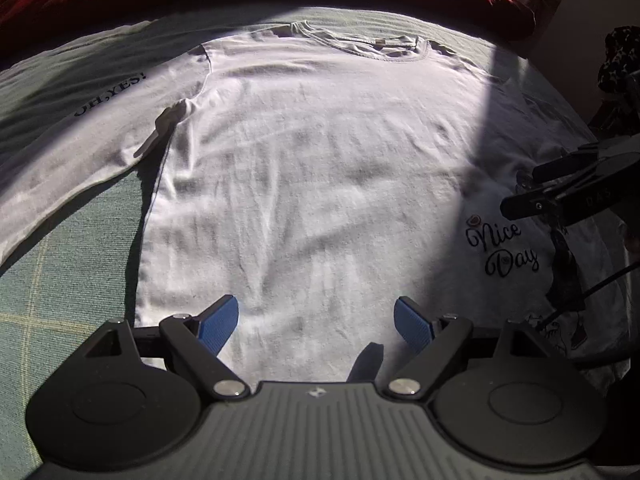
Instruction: Fold clothes
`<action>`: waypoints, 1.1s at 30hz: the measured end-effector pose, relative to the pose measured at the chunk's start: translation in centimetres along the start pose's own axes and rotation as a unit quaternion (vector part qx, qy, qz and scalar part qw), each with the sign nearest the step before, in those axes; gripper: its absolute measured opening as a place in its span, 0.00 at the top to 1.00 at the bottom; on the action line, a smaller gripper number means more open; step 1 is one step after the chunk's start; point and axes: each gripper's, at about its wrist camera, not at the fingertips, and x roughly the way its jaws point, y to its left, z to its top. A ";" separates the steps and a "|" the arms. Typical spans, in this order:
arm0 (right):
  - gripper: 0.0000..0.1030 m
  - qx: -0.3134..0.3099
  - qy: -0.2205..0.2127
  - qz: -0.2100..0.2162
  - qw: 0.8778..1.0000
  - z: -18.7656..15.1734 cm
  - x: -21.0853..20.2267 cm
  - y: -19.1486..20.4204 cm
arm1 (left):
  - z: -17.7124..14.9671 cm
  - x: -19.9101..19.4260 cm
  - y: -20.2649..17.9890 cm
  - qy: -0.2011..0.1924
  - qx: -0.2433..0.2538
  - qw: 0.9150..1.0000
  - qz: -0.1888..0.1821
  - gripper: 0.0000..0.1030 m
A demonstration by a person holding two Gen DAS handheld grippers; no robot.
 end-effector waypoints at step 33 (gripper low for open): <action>0.00 -0.032 -0.019 -0.056 0.998 -10.1 -4.6 8.7 | -3.4 -2.8 -0.3 -0.034 0.105 0.994 0.012 0.18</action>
